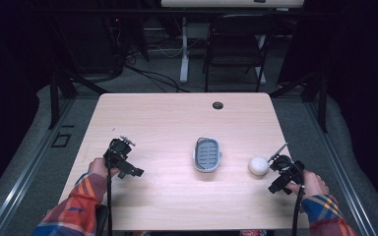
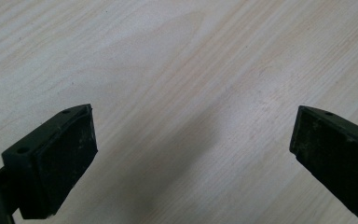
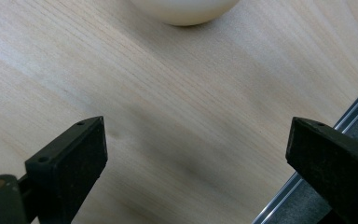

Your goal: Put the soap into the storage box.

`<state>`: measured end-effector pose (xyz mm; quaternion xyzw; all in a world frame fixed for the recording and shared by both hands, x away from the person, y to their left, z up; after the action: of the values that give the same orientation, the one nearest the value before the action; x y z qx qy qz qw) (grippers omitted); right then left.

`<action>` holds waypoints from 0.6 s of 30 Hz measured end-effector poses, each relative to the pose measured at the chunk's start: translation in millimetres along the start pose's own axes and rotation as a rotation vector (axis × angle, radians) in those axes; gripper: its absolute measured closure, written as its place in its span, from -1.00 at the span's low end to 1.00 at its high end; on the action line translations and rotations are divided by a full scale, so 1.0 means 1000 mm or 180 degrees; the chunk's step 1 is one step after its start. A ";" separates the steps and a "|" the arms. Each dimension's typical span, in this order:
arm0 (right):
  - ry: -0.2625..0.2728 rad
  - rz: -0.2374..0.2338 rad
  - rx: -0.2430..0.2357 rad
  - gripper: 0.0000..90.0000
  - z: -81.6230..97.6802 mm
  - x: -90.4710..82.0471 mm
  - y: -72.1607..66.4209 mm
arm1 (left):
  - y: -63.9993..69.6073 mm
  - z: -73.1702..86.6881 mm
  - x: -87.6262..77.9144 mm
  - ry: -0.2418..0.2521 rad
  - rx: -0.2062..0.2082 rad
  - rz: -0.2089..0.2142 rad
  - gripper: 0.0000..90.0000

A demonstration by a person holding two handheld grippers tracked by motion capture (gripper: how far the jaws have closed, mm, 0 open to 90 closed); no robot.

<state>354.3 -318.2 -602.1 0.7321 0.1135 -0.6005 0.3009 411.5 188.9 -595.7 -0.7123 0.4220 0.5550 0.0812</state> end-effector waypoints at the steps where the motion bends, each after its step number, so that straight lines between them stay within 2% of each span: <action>1: -0.0001 -0.0001 -0.0005 -0.89 0.000 0.000 0.000 | 0.000 0.000 0.000 -0.0001 0.0003 0.0008 -0.99; 4: -0.0020 -0.0002 -0.0020 -0.89 0.001 0.000 0.000 | 0.000 0.000 0.001 -0.0011 0.0003 0.0008 -0.99; 8: 0.0039 -0.0009 -0.0010 -0.96 -0.001 -0.001 0.000 | 0.000 0.001 0.000 -0.0024 0.0002 0.0001 -0.99; 9: 0.0034 -0.0015 -0.0057 -1.00 -0.002 -0.004 0.000 | -0.001 0.001 -0.001 -0.0018 0.0004 -0.0004 -0.99; 11: 0.0128 -0.0037 -0.0007 -1.00 -0.004 -0.005 -0.001 | 0.000 0.001 -0.001 -0.0016 0.0005 -0.0007 -1.00; 14: 0.0100 -0.0006 -0.0047 -1.00 -0.003 -0.006 0.001 | 0.000 0.000 0.000 -0.0029 0.0027 -0.0008 -1.00; 15: 0.0175 -0.0037 0.0067 -1.00 -0.004 -0.005 -0.001 | 0.001 -0.001 0.000 -0.0027 0.0029 -0.0003 -1.00; 17: 0.0085 -0.0019 -0.0053 -1.00 -0.003 -0.008 0.003 | 0.000 -0.001 0.000 -0.0031 0.0027 -0.0006 -1.00; 18: 0.0085 -0.0019 -0.0053 -1.00 -0.003 -0.008 0.003 | 0.000 0.000 0.000 -0.0031 0.0016 0.0002 -1.00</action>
<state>356.0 -317.2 -594.0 0.7371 0.1247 -0.5907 0.3036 411.5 188.4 -595.9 -0.7092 0.4233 0.5574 0.0849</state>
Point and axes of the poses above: each handheld gripper's, and its own axes: x roughly forward along the jaws, z roughly out of its underside, y roughly to its right, the point moved 7 cm from there along x, roughly forward along the jaws, and after that the axes turned 11 degrees about z, right-handed, at the moved point
